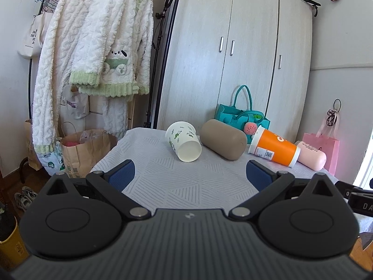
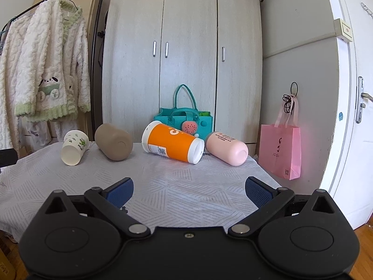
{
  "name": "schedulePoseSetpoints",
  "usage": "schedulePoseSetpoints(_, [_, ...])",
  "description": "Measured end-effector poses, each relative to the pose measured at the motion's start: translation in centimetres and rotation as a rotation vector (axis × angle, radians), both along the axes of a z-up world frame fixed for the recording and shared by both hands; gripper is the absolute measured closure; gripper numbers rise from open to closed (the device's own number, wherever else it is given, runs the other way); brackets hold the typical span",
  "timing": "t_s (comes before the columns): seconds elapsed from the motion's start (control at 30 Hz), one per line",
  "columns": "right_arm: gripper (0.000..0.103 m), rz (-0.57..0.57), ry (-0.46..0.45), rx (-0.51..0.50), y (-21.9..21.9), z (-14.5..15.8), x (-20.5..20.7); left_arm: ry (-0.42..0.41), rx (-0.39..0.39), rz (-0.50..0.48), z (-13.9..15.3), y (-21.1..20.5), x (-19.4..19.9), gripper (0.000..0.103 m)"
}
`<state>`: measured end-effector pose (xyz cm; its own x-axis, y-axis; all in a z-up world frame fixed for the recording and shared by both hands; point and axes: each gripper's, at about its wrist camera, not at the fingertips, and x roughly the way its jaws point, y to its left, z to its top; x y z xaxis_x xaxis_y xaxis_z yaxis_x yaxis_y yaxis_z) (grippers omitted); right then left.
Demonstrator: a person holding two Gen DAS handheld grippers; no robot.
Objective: Flip cup upright
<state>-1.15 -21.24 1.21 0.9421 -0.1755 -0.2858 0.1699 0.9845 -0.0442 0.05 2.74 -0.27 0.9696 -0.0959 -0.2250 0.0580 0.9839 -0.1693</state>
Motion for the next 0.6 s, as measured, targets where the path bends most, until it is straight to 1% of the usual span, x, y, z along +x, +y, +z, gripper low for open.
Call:
schedulePoseSetpoints(0.53, [0.0,0.0,-0.01,-0.002,-0.11,0.25,-0.39,-0.02,0.017,0.004,0.01,-0.19,-0.58,0.0])
schedulePoseSetpoints(0.6, [0.0,0.003,-0.009,0.0,-0.05,0.22,-0.47,-0.023,0.029,0.013,-0.01,-0.25,-0.66,0.0])
